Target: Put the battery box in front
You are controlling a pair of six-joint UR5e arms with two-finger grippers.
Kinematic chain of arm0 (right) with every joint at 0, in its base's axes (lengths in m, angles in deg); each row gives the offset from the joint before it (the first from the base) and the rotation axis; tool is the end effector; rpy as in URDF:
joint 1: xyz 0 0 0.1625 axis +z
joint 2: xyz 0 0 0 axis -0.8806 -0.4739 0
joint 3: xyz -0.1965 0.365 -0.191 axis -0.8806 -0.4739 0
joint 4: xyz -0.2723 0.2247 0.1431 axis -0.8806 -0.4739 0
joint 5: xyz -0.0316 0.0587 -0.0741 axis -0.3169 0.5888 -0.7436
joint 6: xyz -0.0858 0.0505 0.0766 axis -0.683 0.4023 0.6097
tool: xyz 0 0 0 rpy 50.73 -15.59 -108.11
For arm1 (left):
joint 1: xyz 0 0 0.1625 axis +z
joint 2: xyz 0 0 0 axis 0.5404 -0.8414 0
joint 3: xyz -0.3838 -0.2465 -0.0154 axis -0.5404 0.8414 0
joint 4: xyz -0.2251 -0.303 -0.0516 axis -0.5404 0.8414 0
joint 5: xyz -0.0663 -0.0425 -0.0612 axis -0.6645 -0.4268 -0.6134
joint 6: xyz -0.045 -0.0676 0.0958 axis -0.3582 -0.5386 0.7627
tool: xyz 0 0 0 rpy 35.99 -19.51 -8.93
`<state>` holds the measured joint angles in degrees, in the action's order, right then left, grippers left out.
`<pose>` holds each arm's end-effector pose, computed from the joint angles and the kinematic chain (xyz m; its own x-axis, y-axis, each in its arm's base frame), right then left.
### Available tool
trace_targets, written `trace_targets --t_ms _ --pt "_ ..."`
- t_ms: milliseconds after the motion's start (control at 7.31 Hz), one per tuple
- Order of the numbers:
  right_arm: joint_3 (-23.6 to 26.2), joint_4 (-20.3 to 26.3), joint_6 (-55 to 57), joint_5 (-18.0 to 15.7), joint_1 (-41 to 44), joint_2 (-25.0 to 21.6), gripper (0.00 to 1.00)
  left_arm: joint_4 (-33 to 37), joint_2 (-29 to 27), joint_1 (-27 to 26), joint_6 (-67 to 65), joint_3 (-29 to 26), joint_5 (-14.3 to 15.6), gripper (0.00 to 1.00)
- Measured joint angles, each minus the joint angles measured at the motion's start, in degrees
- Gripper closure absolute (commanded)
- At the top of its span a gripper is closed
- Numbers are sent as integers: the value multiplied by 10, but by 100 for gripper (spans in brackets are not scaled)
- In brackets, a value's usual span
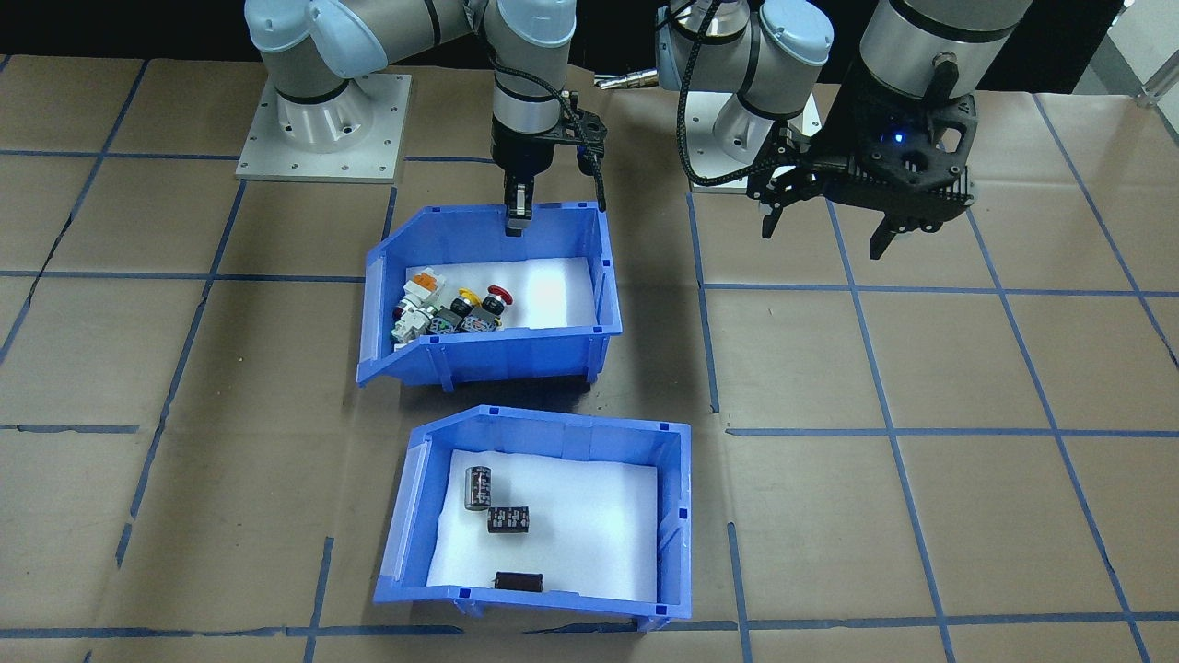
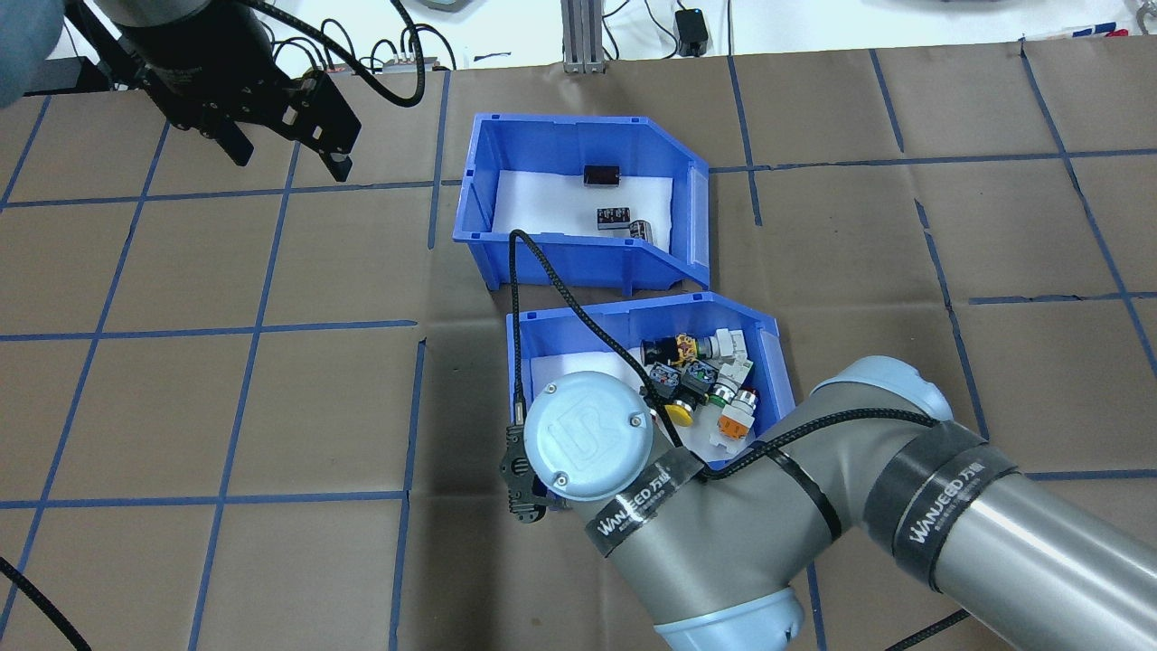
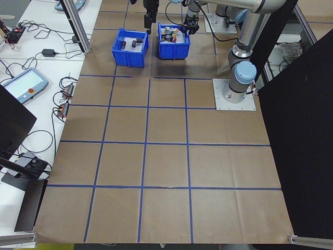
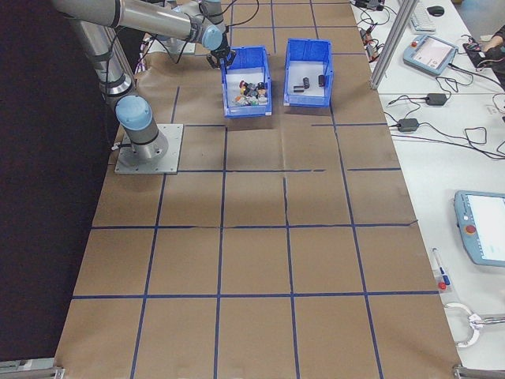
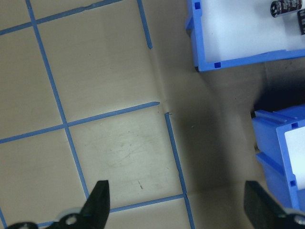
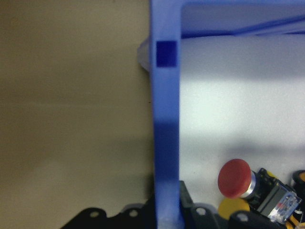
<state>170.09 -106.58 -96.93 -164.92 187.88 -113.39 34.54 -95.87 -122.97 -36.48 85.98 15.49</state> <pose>0.3354 -0.2669 0.3034 0.0562 -0.9919 0.1140 -0.9923 -0.0429 0.1159 -0.1344 -0.4882 0.5350 -0.9730 0.2306 -0.0133 0.2308 0.9727 -0.0229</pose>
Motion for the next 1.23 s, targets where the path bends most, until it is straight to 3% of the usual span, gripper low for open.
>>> trace_targets --t_ms 410,547,684,1231 --pt "-2 -1 19 -1 2 7 97 2 1 0 -1 0 1 0" --pt "-2 2 23 -1 2 8 66 2 1 0 -1 0 1 0" --pt "-2 1 24 -1 2 9 1 2 2 0 -1 0 1 0" --pt "-10 4 25 -11 -9 -7 0 3 2 0 -1 0 2 0"
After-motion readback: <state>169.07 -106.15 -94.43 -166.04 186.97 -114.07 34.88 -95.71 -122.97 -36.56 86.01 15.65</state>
